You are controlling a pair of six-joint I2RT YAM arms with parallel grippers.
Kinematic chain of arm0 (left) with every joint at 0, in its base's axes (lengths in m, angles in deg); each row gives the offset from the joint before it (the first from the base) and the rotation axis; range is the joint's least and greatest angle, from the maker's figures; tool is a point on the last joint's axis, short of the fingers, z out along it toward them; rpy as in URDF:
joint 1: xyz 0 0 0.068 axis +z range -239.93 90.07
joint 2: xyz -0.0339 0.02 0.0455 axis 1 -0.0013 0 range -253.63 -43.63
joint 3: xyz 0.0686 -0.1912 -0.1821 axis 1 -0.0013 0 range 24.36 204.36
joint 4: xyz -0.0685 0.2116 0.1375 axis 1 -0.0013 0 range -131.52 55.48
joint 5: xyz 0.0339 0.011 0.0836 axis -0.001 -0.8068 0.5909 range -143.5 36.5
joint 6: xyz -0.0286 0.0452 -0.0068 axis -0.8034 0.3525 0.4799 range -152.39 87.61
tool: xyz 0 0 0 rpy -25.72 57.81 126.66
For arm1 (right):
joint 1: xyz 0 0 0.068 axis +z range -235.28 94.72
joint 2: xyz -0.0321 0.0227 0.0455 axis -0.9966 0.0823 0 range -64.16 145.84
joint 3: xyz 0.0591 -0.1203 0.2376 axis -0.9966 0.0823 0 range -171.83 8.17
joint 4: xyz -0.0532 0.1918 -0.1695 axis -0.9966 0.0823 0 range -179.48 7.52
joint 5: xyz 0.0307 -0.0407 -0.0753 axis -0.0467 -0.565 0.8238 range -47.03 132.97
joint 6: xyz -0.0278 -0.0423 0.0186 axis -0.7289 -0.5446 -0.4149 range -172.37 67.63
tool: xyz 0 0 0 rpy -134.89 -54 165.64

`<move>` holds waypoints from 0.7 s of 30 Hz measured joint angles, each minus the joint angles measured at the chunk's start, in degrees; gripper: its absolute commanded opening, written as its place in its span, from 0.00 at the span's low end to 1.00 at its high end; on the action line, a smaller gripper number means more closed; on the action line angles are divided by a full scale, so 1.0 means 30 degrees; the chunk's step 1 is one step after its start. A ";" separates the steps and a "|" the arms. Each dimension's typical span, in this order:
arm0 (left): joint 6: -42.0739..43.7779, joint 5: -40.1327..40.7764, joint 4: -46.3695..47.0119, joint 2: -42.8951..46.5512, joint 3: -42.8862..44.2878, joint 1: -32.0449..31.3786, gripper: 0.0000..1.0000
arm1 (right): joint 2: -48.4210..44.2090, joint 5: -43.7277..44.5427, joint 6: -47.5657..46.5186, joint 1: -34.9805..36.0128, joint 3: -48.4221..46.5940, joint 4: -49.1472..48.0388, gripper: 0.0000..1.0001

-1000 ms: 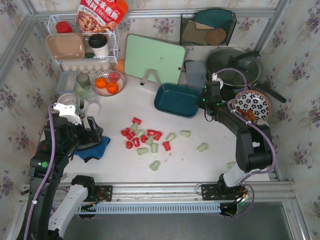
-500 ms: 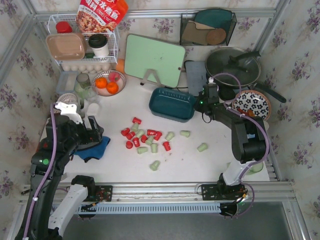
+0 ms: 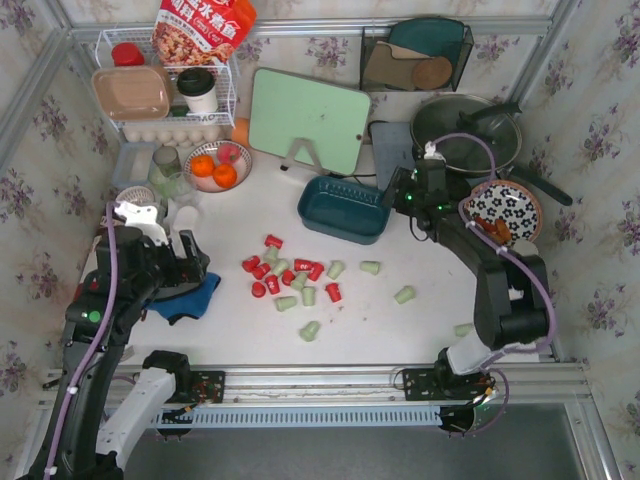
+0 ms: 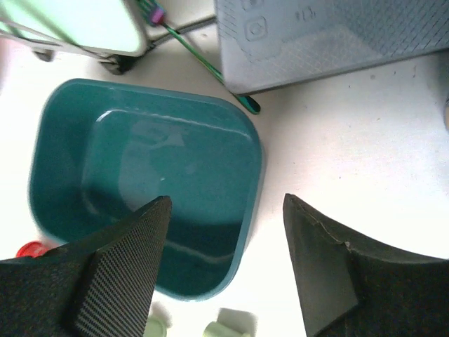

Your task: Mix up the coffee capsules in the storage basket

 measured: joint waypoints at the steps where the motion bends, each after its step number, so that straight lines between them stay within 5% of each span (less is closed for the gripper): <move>1: 0.0000 0.0000 0.0000 -0.0080 0.0000 0.0000 0.96 | -0.0648 -0.0051 -0.0291 0.0066 0.0160 0.0015 0.76; 9: 0.0000 -0.0007 0.0000 -0.0860 0.0000 0.0000 0.97 | -0.7621 0.2922 -0.3789 0.2477 0.3592 -0.1399 1.00; 16: -0.0248 -0.0168 0.0044 -0.2237 -0.0124 -0.0168 0.87 | -1.2706 0.4954 -0.7315 0.4014 1.1001 -0.6790 1.00; 21: -0.0780 0.0277 0.0095 -0.3541 -0.0255 -0.2142 0.81 | -1.4739 0.5428 -0.8692 0.4051 1.6262 -1.1344 1.00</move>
